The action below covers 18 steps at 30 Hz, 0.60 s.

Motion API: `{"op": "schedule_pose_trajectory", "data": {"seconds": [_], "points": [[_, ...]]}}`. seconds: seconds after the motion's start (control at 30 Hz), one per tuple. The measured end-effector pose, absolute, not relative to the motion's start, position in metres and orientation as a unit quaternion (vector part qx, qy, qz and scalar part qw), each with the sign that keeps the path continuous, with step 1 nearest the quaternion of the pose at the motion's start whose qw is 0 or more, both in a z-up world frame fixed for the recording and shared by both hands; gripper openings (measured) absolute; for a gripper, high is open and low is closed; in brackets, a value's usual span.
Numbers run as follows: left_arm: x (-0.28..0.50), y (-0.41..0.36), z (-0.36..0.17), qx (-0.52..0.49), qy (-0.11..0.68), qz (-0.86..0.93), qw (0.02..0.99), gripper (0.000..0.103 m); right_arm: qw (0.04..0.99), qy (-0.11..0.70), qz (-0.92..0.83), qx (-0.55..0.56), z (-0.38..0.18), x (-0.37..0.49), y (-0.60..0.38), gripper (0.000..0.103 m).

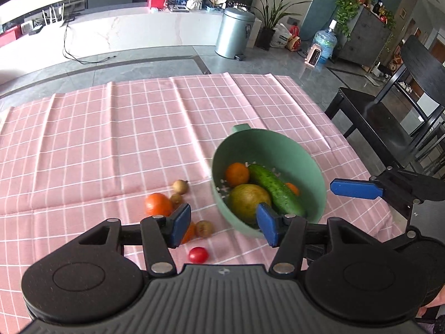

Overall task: Organize fruits
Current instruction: 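Lift both tools out of the colander back toward the loose fruit, then grasp the red cherry tomato with the right tool while the left tool grasps an orange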

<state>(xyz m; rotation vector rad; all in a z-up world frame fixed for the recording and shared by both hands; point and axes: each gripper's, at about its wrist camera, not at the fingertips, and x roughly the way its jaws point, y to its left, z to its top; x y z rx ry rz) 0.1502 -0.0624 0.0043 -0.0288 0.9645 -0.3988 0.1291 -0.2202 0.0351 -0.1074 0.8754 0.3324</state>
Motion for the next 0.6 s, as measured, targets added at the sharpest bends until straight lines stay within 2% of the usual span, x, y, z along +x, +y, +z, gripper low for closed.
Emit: {"op": "schedule_pose_trajectory", "data": {"seconds": [0.17, 0.43, 0.53, 0.6], "points": [[0.141, -0.043, -0.006, 0.007, 0.453, -0.192, 0.871, 0.067, 0.909, 0.391, 0.143, -0.032, 0.023, 0.114, -0.194, 0.083], [0.134, -0.006, -0.024, -0.019, 0.441, -0.187, 0.877, 0.067, 0.918, 0.378, 0.118, -0.01, -0.011, 0.092, -0.168, 0.081], [0.133, 0.001, -0.034, -0.019, 0.445, -0.182, 0.876, 0.067, 0.918, 0.381, 0.107, 0.0, -0.027, 0.089, -0.165, 0.073], [0.134, 0.004, -0.042, -0.018, 0.448, -0.178, 0.876, 0.067, 0.917, 0.386, 0.103, 0.004, -0.036, 0.089, -0.163, 0.071]]}}
